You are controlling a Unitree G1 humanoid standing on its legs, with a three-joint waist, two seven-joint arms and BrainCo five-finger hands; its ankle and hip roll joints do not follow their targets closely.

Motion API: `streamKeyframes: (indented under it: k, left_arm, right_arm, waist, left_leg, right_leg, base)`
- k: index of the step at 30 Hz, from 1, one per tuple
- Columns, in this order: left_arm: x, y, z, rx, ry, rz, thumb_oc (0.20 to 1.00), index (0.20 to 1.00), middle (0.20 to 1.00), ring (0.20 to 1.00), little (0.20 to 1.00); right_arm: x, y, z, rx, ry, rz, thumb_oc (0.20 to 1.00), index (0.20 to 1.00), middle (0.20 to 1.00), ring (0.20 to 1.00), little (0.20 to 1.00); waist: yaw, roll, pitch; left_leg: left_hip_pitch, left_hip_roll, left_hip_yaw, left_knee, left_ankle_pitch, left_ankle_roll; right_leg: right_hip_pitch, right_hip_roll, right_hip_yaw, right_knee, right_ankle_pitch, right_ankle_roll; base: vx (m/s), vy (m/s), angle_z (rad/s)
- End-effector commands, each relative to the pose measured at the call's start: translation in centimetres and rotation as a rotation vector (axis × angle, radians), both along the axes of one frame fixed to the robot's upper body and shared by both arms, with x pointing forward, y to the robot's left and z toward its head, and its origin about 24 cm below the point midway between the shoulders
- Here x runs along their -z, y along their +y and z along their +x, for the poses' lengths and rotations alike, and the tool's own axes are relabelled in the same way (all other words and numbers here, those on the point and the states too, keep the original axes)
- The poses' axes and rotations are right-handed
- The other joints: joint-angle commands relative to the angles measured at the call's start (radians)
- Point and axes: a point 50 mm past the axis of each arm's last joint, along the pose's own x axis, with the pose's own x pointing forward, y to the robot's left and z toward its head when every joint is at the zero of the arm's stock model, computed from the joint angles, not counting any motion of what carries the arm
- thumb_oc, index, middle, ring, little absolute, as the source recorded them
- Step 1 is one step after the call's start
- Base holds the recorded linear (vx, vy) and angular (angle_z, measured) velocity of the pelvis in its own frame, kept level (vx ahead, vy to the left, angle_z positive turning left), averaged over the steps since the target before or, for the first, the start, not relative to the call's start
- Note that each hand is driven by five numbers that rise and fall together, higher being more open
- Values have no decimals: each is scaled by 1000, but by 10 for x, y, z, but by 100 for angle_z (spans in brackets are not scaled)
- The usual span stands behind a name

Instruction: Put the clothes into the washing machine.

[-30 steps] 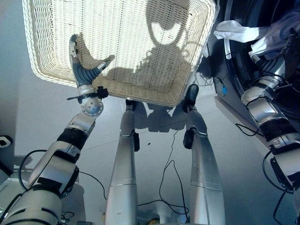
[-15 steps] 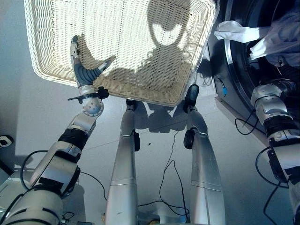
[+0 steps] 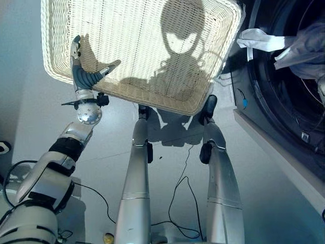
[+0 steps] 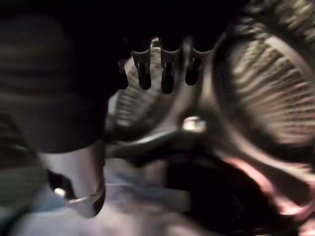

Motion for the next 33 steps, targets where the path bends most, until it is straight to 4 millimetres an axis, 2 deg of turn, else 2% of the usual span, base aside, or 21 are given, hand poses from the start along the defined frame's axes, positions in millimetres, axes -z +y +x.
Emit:
streamKeyframes:
  k: [1, 3, 4, 5, 8, 12, 22, 25, 27, 28, 29, 31, 33]
  left_arm:
    - [-3, -9, -2, 25, -54, -60, 1000, 1000, 1000, 1000, 1000]
    - [1, -12, -3, 28, -53, -61, 1000, 1000, 1000, 1000, 1000]
    - [1, -12, -3, 29, -53, -60, 1000, 1000, 1000, 1000, 1000]
    - [4, -16, -3, 33, -56, -63, 1000, 1000, 1000, 1000, 1000]
    - [7, -21, -3, 38, -58, -66, 1000, 1000, 1000, 1000, 1000]
    - [10, -25, -3, 36, -55, -71, 1000, 1000, 1000, 1000, 1000]
    - [24, -35, -6, 43, -36, -77, 1000, 1000, 1000, 1000, 1000]
    - [36, -41, -7, 41, -2, -72, 1000, 1000, 1000, 1000, 1000]
    - [55, -42, -13, 37, 48, -79, 1000, 1000, 1000, 1000, 1000]
    - [55, -42, -13, 37, 48, -79, 1000, 1000, 1000, 1000, 1000]
    - [71, -43, -18, 34, 84, -87, 1000, 1000, 1000, 1000, 1000]
    - [87, -44, -23, 34, 134, -91, 1000, 1000, 1000, 1000, 1000]
    - [112, -44, -31, 41, 217, -94, 1000, 1000, 1000, 1000, 1000]
  right_arm:
    - [-16, 10, -7, -105, -37, -197, 1000, 1000, 1000, 1000, 1000]
    - [-6, 25, 1, -202, -12, -238, 1000, 1000, 1000, 1000, 1000]
    - [-4, 26, 2, -216, -8, -241, 1000, 1000, 1000, 1000, 1000]
    - [5, 40, 8, -294, 23, -266, 1000, 1000, 1000, 1000, 1000]
    - [20, 59, 15, -393, 64, -299, 1000, 1000, 1000, 1000, 1000]
    - [36, 82, 18, -495, 104, -351, 1000, 1000, 1000, 1000, 1000]
    - [72, 114, 16, -668, 128, -414, 1000, 1000, 1000, 1000, 1000]
    - [88, 128, 13, -736, 140, -460, 1000, 1000, 1000, 1000, 1000]
    - [109, 139, 6, -824, 165, -472, 1000, 1000, 1000, 1000, 1000]
    - [109, 139, 6, -824, 165, -472, 1000, 1000, 1000, 1000, 1000]
    - [126, 144, 1, -879, 187, -459, 1000, 1000, 1000, 1000, 1000]
    - [146, 153, -2, -942, 238, -457, 1000, 1000, 1000, 1000, 1000]
    - [179, 159, -8, -1014, 320, -391, 1000, 1000, 1000, 1000, 1000]
  waist:
    - [-30, 32, -12]
    - [-32, 32, -12]
    - [-31, 32, -12]
    - [-34, 33, -12]
    - [-38, 38, -12]
    - [-44, 40, -12]
    - [-62, 33, -12]
    - [-68, 31, -12]
    - [-73, 31, -12]
    - [-73, 31, -12]
    - [-76, 30, -12]
    - [-79, 30, -12]
    - [-79, 31, -12]
  left_leg:
    - [-1, -77, 9, 52, -76, 77]
    - [4, -79, 12, 50, -79, 80]
    - [5, -80, 12, 49, -79, 81]
    - [6, -80, 17, 50, -81, 81]
    - [9, -80, 25, 51, -81, 79]
    - [11, -79, 33, 50, -80, 80]
    - [32, -73, 51, 58, -85, 78]
    - [46, -75, 53, 68, -91, 82]
    - [72, -77, 61, 77, -95, 85]
    - [72, -77, 61, 77, -95, 85]
    - [101, -76, 69, 75, -98, 88]
    - [142, -75, 77, 69, -102, 89]
    - [223, -71, 88, 46, -104, 90]
  right_leg:
    - [35, 75, -83, -12, 28, 55]
    - [37, 72, -84, -8, 21, 53]
    - [37, 72, -85, -8, 20, 52]
    - [35, 69, -84, -6, 17, 52]
    - [32, 65, -81, -1, 12, 51]
    - [29, 66, -76, 6, 10, 51]
    - [44, 73, -60, 11, 9, 55]
    - [54, 78, -53, 16, 9, 53]
    - [78, 82, -48, 20, 8, 51]
    - [78, 82, -48, 20, 8, 51]
    - [104, 83, -46, 15, 9, 50]
    - [143, 85, -44, 5, 9, 49]
    - [217, 85, -45, -10, 2, 48]
  base:
    - [0, 0, 0]
    - [0, 0, 0]
    - [0, 0, 0]
    - [0, 0, 0]
    - [0, 0, 0]
    - [0, 0, 0]
    - [0, 0, 0]
    - [0, 0, 0]
    - [0, 0, 0]
    - [-32, 20, -1]
    - [0, 0, 0]
    - [-48, 17, -2]
    - [-58, 10, -1]
